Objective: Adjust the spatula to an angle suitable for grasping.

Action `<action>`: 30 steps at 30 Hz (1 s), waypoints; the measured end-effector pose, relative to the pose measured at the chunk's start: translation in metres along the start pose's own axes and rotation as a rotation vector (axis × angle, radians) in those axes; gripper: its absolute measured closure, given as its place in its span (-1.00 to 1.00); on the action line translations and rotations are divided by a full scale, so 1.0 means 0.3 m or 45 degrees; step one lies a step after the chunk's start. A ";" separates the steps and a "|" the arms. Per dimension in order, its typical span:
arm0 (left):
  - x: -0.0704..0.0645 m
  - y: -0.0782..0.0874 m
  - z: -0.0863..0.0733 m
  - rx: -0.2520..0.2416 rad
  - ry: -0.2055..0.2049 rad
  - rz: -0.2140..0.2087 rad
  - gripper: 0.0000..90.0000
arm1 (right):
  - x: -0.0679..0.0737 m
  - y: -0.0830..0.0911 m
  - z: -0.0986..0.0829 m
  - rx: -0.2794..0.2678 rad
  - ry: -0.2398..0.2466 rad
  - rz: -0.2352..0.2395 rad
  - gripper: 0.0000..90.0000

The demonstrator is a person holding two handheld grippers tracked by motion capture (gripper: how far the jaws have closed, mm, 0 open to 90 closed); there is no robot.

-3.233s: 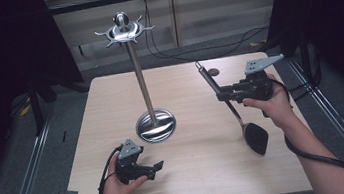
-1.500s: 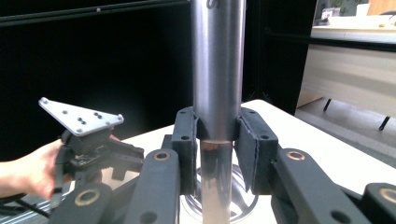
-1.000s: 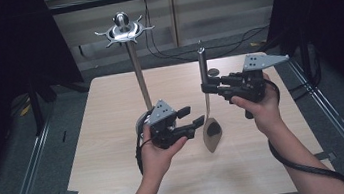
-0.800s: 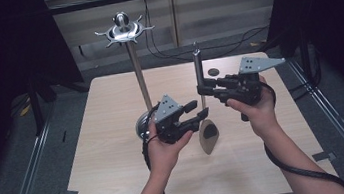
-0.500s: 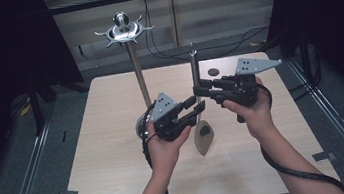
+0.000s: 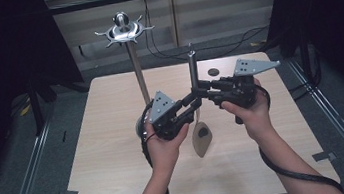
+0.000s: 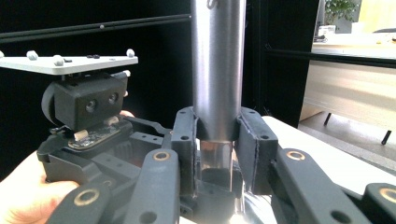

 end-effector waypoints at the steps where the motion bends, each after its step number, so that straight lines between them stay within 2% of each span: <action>1: 0.000 0.001 0.000 -0.002 -0.005 0.001 0.64 | 0.001 -0.002 0.000 0.005 0.002 -0.005 0.57; 2: 0.001 0.002 0.001 0.005 -0.018 -0.003 0.64 | 0.001 -0.002 0.000 0.005 0.002 -0.005 0.57; 6: -0.005 0.001 0.003 0.016 -0.029 -0.012 0.87 | -0.002 -0.007 -0.002 -0.006 -0.019 -0.012 0.57; 12: -0.004 0.003 0.009 0.006 -0.073 0.024 0.91 | -0.002 -0.014 -0.001 -0.012 -0.037 -0.025 0.57; 14: -0.001 0.010 0.012 0.021 -0.100 0.041 0.92 | 0.002 -0.019 -0.001 -0.016 -0.040 -0.035 0.56; 17: -0.002 0.017 0.013 0.007 -0.106 0.078 0.94 | 0.008 -0.029 0.001 -0.015 -0.032 -0.046 0.56; 20: 0.001 0.020 0.012 -0.001 -0.108 0.075 0.96 | 0.013 -0.035 0.003 -0.022 -0.032 -0.051 0.56; 21: 0.002 0.021 0.010 -0.002 -0.104 0.064 0.96 | 0.017 -0.037 0.004 -0.017 -0.006 -0.057 0.55; 23: 0.004 0.021 0.006 0.005 -0.113 0.070 0.96 | 0.016 -0.034 0.002 -0.024 0.008 -0.068 0.41; 24: 0.004 0.021 0.006 0.005 -0.113 0.070 0.96 | 0.016 -0.034 0.002 -0.024 0.008 -0.068 0.41; 25: 0.005 0.022 0.004 0.001 -0.103 0.071 0.96 | 0.008 -0.022 0.000 -0.044 -0.012 -0.081 0.28; 26: 0.011 0.024 0.001 0.010 -0.108 0.068 0.96 | 0.008 -0.022 0.000 -0.044 -0.012 -0.081 0.28; 29: 0.027 0.032 -0.005 0.012 -0.084 0.074 0.96 | -0.014 0.013 -0.013 -0.053 -0.038 -0.099 0.05; 30: 0.031 0.033 -0.007 0.005 -0.080 0.071 0.96 | -0.014 0.013 -0.013 -0.053 -0.038 -0.099 0.05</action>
Point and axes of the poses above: each handheld gripper's, and its own axes: y roughly backward along the jaws, z roughly out of its top, x roughly to its left, the point moved 1 cm from there along -y, roughly forward along the jaws, and after that the axes turned 3 degrees about z, right-handed, at the moved point
